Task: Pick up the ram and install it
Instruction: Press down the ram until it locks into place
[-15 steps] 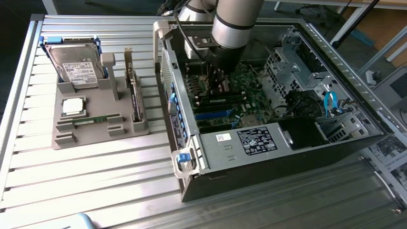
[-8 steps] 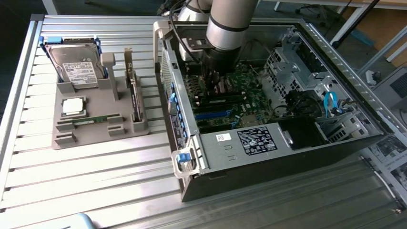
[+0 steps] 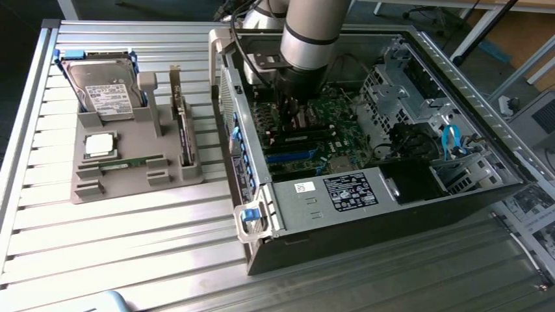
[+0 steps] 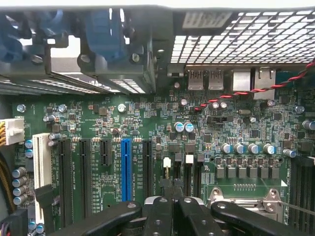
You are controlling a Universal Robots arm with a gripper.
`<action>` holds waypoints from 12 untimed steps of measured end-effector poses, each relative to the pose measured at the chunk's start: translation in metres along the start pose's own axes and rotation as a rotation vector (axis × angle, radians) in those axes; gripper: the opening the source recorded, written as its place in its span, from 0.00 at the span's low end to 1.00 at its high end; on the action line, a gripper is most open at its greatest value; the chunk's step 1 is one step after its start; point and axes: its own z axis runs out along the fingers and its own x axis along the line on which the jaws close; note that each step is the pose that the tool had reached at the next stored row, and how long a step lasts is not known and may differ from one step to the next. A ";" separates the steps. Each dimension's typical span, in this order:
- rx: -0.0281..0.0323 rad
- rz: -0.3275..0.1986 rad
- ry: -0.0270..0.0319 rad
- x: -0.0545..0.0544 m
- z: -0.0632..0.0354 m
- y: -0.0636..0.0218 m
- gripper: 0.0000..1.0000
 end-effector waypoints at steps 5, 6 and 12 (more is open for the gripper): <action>0.0011 0.000 -0.0007 0.000 -0.0191 0.0000 0.11; 0.0010 0.000 -0.0005 0.000 -0.0222 0.0000 0.11; 0.0010 0.000 -0.0005 0.001 -0.0380 -0.0002 0.11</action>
